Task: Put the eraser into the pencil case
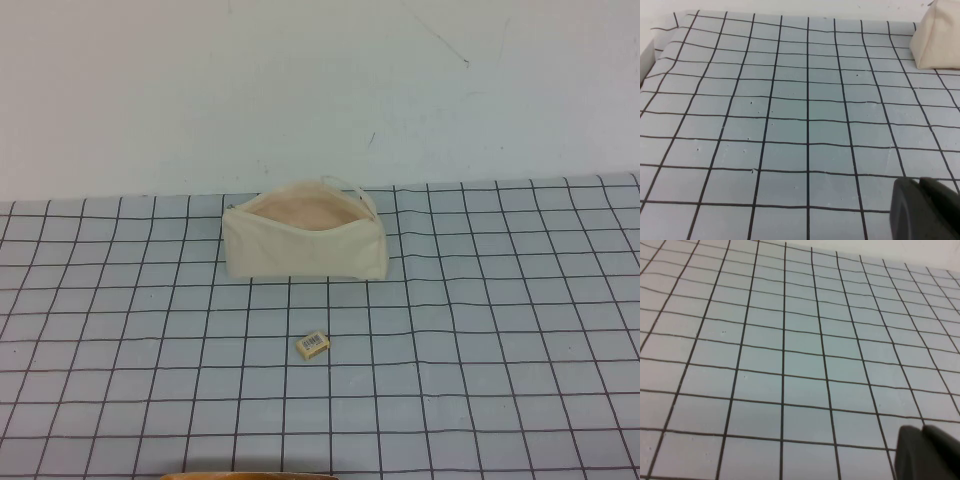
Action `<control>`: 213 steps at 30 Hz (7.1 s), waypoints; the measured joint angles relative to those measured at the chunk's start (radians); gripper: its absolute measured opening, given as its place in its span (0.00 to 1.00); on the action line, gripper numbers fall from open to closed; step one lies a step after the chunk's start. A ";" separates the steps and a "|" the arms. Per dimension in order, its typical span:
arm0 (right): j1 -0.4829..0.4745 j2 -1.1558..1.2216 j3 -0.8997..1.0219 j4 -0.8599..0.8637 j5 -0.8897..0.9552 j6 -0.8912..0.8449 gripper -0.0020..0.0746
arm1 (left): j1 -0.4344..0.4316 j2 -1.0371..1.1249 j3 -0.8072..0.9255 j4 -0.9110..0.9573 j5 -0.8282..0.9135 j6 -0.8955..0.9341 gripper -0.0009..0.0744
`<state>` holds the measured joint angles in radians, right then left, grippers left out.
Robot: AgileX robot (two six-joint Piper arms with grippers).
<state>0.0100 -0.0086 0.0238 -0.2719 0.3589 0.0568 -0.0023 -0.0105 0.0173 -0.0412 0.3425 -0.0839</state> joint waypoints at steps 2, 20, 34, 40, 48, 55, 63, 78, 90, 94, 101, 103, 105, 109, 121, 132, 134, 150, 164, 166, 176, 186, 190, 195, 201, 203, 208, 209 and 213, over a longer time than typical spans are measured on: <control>0.000 0.000 0.000 0.000 0.000 0.000 0.02 | 0.000 0.000 0.000 -0.002 0.000 0.000 0.01; 0.000 0.000 0.000 0.054 -0.008 0.000 0.02 | 0.000 0.000 0.000 -0.048 0.000 0.000 0.01; 0.000 0.000 0.004 1.031 -0.043 0.075 0.02 | 0.000 0.000 0.000 -0.062 0.000 0.000 0.01; 0.000 0.000 0.004 1.056 -0.070 -0.111 0.02 | 0.000 0.000 0.000 -0.065 0.000 0.000 0.01; 0.000 0.078 -0.212 1.014 0.130 -0.556 0.02 | 0.000 0.000 0.000 -0.096 0.000 0.000 0.01; 0.000 0.448 -0.620 0.702 0.415 -0.623 0.02 | 0.000 0.000 0.000 -0.098 0.000 0.000 0.01; 0.003 0.891 -1.003 0.629 0.734 -0.642 0.02 | 0.000 0.000 0.000 -0.100 0.000 0.000 0.01; 0.601 1.611 -1.581 0.134 0.854 -0.338 0.02 | 0.000 0.000 0.000 -0.100 0.000 -0.001 0.01; 0.762 2.110 -2.073 0.140 0.854 -0.272 0.02 | 0.000 0.000 0.000 -0.100 0.000 -0.001 0.01; 0.766 2.219 -2.173 0.197 0.854 -0.247 0.03 | 0.000 0.000 0.000 -0.100 0.000 -0.001 0.01; 0.766 2.323 -2.207 0.233 0.854 -0.207 0.16 | 0.000 0.000 0.000 -0.100 0.000 -0.001 0.01; 0.766 2.341 -2.209 0.235 0.854 -0.187 0.26 | 0.000 0.000 0.000 -0.100 0.000 -0.001 0.01; 0.766 2.355 -2.209 0.235 0.854 -0.170 0.38 | 0.000 0.000 0.000 -0.100 0.000 -0.001 0.01; 0.766 2.379 -2.211 0.234 0.854 -0.146 0.59 | 0.000 0.000 0.000 -0.100 0.000 -0.001 0.01; 0.766 2.446 -2.217 0.189 0.772 -0.057 0.63 | 0.000 0.000 0.000 -0.100 0.000 -0.001 0.01; 0.747 2.484 -2.218 0.172 0.729 0.009 0.62 | 0.000 0.000 0.000 -0.100 0.000 -0.001 0.01; 0.747 2.484 -2.218 0.164 0.729 0.013 0.57 | 0.000 0.000 0.000 -0.100 0.000 -0.001 0.01; 0.746 2.429 -2.294 0.220 0.776 -0.077 0.42 | 0.000 0.000 0.000 -0.100 0.000 -0.001 0.01; 0.696 2.389 -2.447 0.038 0.537 -0.030 0.42 | 0.000 0.000 0.000 -0.100 0.000 -0.001 0.01; 0.678 2.405 -2.447 0.036 0.518 -0.013 0.42 | 0.000 0.000 0.000 -0.100 0.000 -0.001 0.01; 0.646 2.432 -2.449 0.040 0.555 0.040 0.56 | 0.000 0.000 0.000 -0.100 0.000 -0.001 0.01; 0.646 2.252 -2.485 0.121 0.768 -0.034 0.38 | 0.000 0.000 0.000 -0.100 0.000 -0.001 0.01; 0.646 2.148 -2.487 0.151 0.801 -0.051 0.16 | 0.000 0.000 0.000 -0.100 0.000 -0.001 0.01; 0.666 1.966 -2.428 0.183 0.817 -0.098 0.04 | 0.000 0.000 0.000 -0.100 0.000 0.000 0.01; 0.761 1.765 -2.242 0.181 0.822 -0.151 0.03 | 0.000 0.000 0.000 -0.100 0.000 0.000 0.01; 0.789 1.698 -2.165 0.175 0.820 -0.153 0.03 | 0.000 0.000 0.000 -0.100 0.000 0.000 0.01; 0.822 1.499 -1.914 0.106 0.820 -0.125 0.03 | 0.000 0.000 0.000 -0.100 0.000 0.000 0.01; 0.822 1.451 -1.852 0.098 0.820 -0.114 0.03 | 0.000 0.000 0.000 -0.100 0.000 0.002 0.01; 0.822 1.261 -1.614 0.060 0.814 -0.072 0.02 | 0.000 0.000 0.000 -0.100 0.000 0.004 0.01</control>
<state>0.8323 1.2521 -1.5898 -0.2119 1.1728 -0.0154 -0.0023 -0.0105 0.0173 -0.1411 0.3425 -0.0799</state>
